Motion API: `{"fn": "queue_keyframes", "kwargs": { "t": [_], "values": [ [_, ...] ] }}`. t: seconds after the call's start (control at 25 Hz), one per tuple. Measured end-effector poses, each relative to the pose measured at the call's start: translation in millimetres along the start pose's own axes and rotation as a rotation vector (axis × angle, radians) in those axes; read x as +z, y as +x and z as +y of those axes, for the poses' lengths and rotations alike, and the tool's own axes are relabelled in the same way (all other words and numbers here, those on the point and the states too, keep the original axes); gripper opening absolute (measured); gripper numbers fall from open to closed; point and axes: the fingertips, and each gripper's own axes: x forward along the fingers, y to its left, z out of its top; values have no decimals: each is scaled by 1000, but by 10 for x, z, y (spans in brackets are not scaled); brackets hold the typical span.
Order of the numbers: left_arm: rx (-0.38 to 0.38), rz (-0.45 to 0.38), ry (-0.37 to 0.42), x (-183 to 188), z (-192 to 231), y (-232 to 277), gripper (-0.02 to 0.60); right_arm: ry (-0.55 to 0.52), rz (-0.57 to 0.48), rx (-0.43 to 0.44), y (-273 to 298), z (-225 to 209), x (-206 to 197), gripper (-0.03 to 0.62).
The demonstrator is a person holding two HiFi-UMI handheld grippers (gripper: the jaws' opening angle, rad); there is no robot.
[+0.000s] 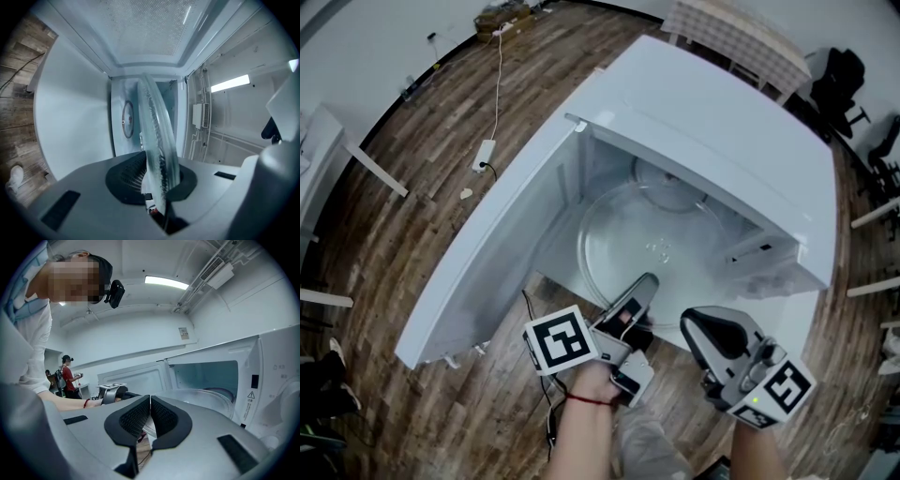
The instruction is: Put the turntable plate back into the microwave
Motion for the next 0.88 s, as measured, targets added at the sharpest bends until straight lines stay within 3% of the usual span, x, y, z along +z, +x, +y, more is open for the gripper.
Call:
{"fn": "queue_keyframes", "kwargs": {
  "t": [0.88],
  "values": [
    [14,-7,-2,285,107,300,32,19,-18,-10,322,-234,38,32]
  ]
}}
